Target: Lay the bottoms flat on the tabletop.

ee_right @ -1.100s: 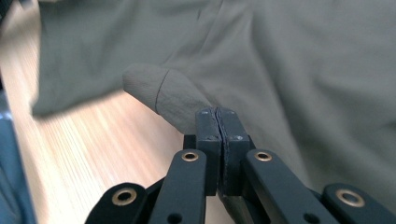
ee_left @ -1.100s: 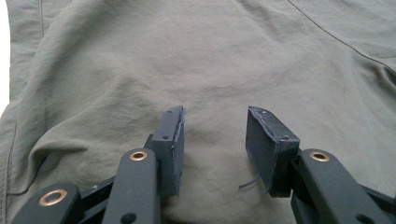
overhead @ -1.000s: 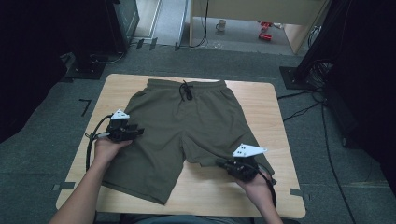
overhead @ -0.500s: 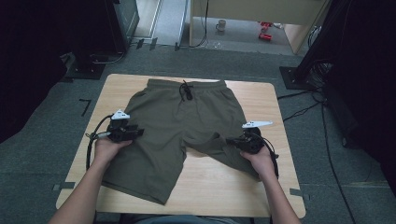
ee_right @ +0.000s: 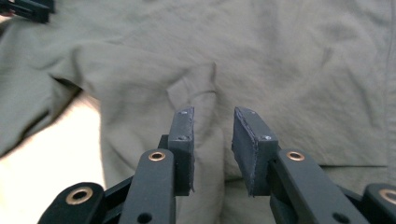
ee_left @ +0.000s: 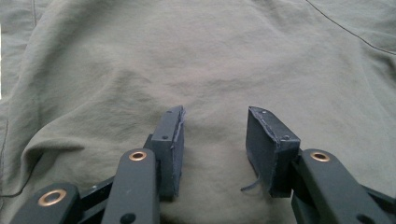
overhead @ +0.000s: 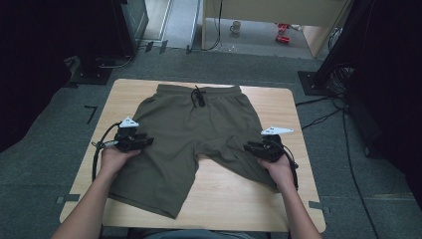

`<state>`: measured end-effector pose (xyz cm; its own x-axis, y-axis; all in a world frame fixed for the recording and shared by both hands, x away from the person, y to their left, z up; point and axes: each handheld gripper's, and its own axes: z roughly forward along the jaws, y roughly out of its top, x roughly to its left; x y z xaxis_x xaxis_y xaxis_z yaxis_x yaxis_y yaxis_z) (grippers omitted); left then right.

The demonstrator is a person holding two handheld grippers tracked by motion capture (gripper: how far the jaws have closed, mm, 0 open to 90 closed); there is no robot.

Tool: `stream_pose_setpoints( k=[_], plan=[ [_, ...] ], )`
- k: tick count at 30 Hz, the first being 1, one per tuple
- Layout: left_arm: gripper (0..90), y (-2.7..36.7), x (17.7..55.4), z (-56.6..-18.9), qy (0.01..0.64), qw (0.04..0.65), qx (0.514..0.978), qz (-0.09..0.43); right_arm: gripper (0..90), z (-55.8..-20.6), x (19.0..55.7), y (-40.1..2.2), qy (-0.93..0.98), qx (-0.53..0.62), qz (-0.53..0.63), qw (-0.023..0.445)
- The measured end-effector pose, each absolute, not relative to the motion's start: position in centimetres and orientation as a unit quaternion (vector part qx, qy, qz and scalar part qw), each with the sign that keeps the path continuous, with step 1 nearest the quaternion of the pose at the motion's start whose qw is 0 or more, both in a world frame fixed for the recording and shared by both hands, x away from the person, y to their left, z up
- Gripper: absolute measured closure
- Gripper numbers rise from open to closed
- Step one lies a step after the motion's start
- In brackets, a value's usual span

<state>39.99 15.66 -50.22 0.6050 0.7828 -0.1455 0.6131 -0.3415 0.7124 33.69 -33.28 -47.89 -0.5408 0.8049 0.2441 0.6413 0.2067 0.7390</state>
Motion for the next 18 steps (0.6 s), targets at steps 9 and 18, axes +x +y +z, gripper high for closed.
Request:
stream_pose_setpoints(
  k=[9,18],
  plan=[
    [56.7,15.6,39.9,-50.2,0.431,0.38,0.811,0.112,62.1,-48.2,31.1,-31.6,0.776,0.45,0.427,0.111],
    [56.7,15.5,39.9,-50.2,0.43,0.381,0.811,0.113,50.5,-50.8,31.7,-30.6,0.801,0.454,0.369,0.129]
  ],
)
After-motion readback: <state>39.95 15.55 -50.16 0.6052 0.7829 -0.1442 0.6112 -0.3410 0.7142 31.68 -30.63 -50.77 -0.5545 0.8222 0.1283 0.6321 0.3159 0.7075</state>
